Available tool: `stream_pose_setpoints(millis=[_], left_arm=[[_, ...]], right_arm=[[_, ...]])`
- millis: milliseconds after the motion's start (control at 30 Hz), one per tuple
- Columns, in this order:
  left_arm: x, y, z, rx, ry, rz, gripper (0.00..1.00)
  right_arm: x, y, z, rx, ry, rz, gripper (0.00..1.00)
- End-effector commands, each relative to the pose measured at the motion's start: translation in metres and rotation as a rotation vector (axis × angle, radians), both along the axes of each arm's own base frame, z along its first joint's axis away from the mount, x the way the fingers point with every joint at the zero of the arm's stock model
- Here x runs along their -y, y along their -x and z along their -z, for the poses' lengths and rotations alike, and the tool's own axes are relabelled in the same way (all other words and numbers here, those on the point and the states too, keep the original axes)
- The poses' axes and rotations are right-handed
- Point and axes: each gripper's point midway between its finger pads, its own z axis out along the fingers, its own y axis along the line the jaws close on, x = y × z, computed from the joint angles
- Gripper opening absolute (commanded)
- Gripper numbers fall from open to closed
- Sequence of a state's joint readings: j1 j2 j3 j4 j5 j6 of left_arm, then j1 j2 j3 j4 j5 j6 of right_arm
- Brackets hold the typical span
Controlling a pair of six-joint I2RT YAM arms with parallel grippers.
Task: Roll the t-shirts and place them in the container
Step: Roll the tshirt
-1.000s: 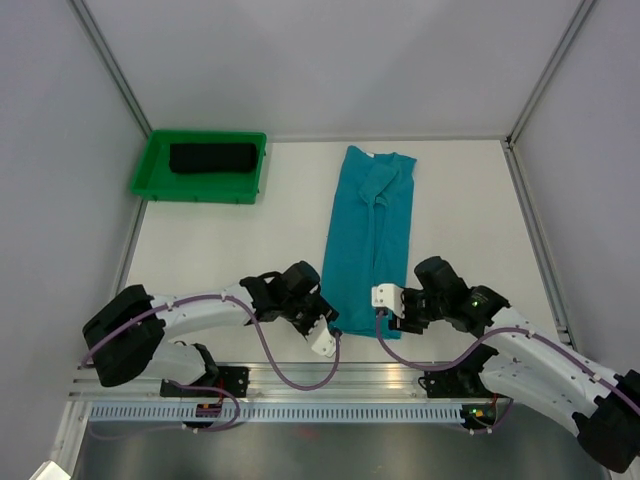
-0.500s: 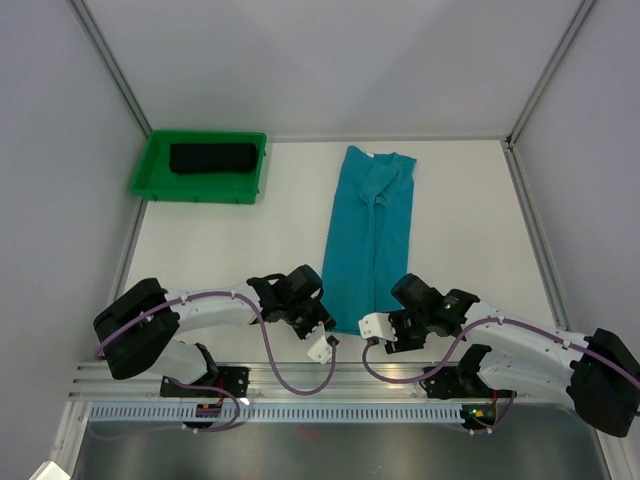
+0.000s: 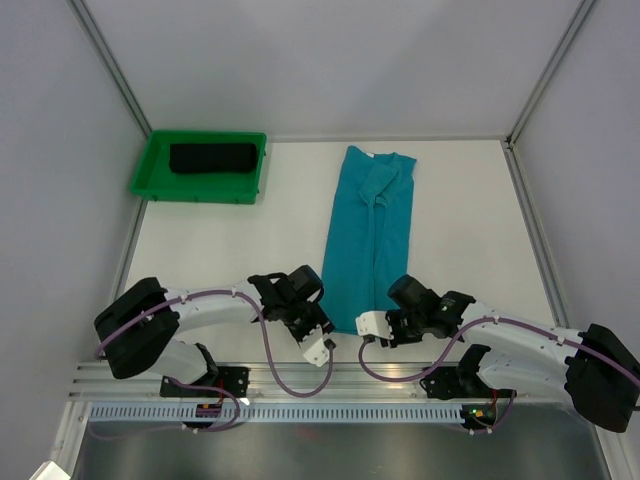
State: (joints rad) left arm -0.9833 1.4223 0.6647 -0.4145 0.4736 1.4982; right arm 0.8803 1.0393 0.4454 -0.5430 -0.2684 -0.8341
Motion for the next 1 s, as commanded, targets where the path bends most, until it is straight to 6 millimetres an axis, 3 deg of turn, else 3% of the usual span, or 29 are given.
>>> stream_pose_setpoints(millis=[0,67,200,333,400,667,867,967], left_arm=[[0.006,-0.007,0.012,-0.031,-0.026,-0.071,0.50],[0.002,-0.013,0.020,-0.016,-0.056,-0.097,0.44],[-0.007,-0.003,0.024,-0.036,-0.065,-0.075,0.33],[-0.005,-0.001,0.018,-0.062,-0.057,-0.108,0.08],[-0.003,-0.002,0.012,-0.064,-0.048,-0.122,0.02],[0.010,-0.012,-0.030,-0.302,-0.039,-0.364,0.02],[0.006,-0.018,-0.036,-0.463,-0.048,-0.506,0.02],[0.010,-0.033,-0.043,-0.531,-0.025,-0.580,0.02]], right_arm=[[-0.001,-0.002,0.000,0.018,-0.006,0.009,0.35],[-0.001,-0.003,-0.001,0.018,-0.007,0.021,0.33],[-0.002,-0.002,0.000,0.007,-0.008,0.026,0.22],[-0.006,-0.004,-0.009,0.011,-0.022,0.028,0.05],[-0.006,-0.002,-0.010,0.002,-0.021,0.019,0.00],[-0.013,-0.009,-0.028,-0.024,-0.055,0.086,0.00],[-0.021,-0.024,-0.039,-0.066,-0.121,0.155,0.01],[-0.022,-0.037,-0.042,-0.073,-0.144,0.213,0.00]])
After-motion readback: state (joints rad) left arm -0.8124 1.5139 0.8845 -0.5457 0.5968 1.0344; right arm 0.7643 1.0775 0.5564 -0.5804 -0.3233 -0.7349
